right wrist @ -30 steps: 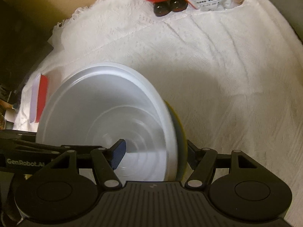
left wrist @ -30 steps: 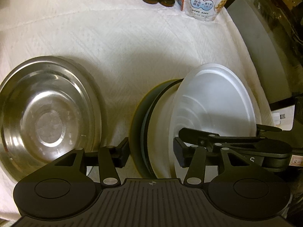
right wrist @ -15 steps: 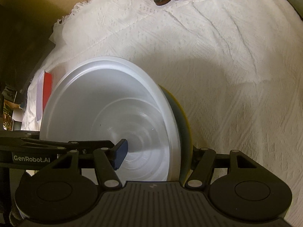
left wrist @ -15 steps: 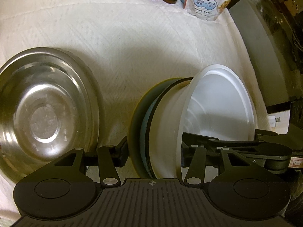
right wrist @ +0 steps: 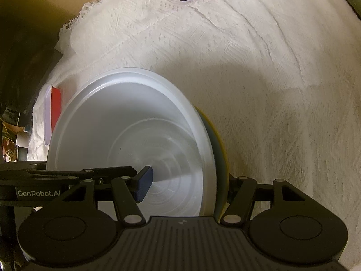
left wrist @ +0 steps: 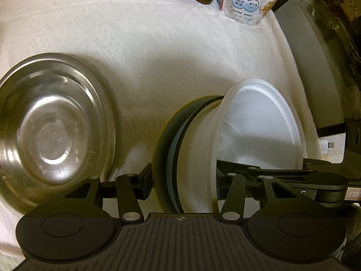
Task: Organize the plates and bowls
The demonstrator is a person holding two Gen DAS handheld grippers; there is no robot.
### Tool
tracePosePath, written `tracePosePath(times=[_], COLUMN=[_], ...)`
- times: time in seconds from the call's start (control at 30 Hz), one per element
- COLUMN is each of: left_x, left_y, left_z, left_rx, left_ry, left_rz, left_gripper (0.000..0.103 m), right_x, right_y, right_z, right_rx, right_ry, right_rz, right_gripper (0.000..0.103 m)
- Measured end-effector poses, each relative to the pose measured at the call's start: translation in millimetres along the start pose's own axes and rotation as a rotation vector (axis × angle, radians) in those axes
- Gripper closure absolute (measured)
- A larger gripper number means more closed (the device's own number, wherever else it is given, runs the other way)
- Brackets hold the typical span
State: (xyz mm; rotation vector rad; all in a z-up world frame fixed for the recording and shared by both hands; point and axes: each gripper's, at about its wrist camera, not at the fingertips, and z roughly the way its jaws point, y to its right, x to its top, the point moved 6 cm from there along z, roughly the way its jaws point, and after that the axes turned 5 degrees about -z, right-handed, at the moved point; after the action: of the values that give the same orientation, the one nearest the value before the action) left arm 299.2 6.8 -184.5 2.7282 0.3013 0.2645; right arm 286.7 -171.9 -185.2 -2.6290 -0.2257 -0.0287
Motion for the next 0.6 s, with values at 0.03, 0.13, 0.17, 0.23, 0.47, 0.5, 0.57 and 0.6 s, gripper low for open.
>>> tracePosePath(times=[0.03, 0.13, 0.17, 0.23, 0.47, 0.5, 0.57, 0.6], left_x=[0, -1, -1, -2, -3, -3, -2, -2], left_y=[1, 2, 3, 5, 5, 4, 2, 2], left_z=[0, -2, -2, -4, -11, -13, -16, -17], left_rx=[-0.001, -0.007, -0.009, -0.015, -0.037, -0.041, -0.048, -0.050], left_ry=[0.001, 0.006, 0.008, 0.012, 0.024, 0.026, 0.030, 0.033], left_rz=[0.002, 0.007, 0.009, 0.013, 0.022, 0.023, 0.025, 0.026], left_gripper=[0.050, 0.050, 0.050, 0.050, 0.050, 0.050, 0.050, 0.050], right_x=[0, -1, 0, 1, 2, 2, 2, 2], right_y=[0, 0, -1, -2, -8, -9, -12, -13], right_z=[-1, -4, -4, -6, -14, -15, -17, -18], right_rx=[-0.001, -0.006, -0.009, -0.015, -0.036, -0.039, -0.045, -0.048], right_ry=[0.001, 0.007, 0.010, 0.016, 0.033, 0.034, 0.037, 0.039], right_rz=[0.000, 0.000, -0.001, 0.000, -0.010, -0.012, -0.014, -0.017], right_gripper=[0.040, 0.040, 0.040, 0.040, 0.040, 0.040, 0.040, 0.040])
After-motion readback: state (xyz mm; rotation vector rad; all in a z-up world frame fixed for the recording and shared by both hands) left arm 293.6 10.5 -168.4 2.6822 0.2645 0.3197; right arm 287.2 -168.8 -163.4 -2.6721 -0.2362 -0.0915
